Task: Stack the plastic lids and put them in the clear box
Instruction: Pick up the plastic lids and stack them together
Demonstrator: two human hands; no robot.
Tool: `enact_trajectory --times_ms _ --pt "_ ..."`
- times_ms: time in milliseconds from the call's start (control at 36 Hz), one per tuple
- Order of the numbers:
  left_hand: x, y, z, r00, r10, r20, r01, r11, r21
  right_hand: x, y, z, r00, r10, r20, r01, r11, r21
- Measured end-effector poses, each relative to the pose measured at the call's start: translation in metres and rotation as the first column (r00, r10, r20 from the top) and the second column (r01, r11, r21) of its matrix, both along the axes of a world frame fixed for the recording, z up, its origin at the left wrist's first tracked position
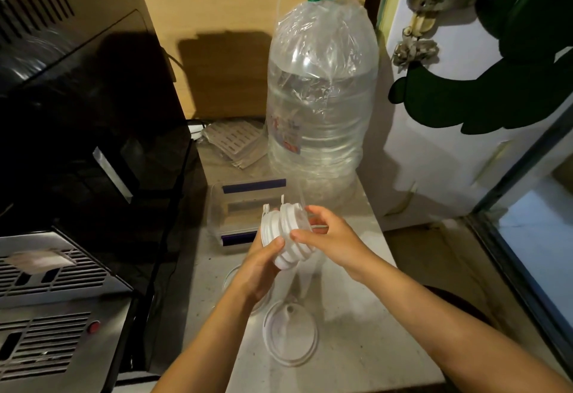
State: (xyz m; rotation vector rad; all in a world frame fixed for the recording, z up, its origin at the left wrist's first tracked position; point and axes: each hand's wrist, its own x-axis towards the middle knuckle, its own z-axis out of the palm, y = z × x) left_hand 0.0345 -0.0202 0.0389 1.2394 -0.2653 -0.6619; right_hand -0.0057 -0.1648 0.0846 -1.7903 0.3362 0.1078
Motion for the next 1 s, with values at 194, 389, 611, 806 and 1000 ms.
enact_trajectory --times_ms 194,389,611,806,1000 --pt "0.005 -0.005 0.001 0.999 -0.011 0.044 0.010 0.999 0.044 0.003 0.005 0.004 1.000 0.021 0.011 -0.020 0.999 -0.038" --pt "0.009 -0.006 0.006 0.998 -0.019 0.058 0.017 0.999 0.032 0.009 0.005 0.005 0.999 0.029 -0.022 -0.030 0.998 -0.046" --pt "0.013 -0.005 0.008 0.999 -0.026 0.046 0.024 0.999 0.046 0.015 0.006 0.009 0.996 0.074 -0.047 -0.076 0.996 -0.041" --pt "0.014 0.000 0.009 0.998 -0.026 0.063 0.022 0.997 0.068 0.021 0.008 0.011 0.992 0.109 -0.062 -0.111 0.993 -0.034" --pt "0.012 0.006 0.013 0.996 -0.011 0.092 0.005 0.998 0.069 0.022 0.012 0.010 0.994 0.111 -0.021 -0.111 0.994 0.001"
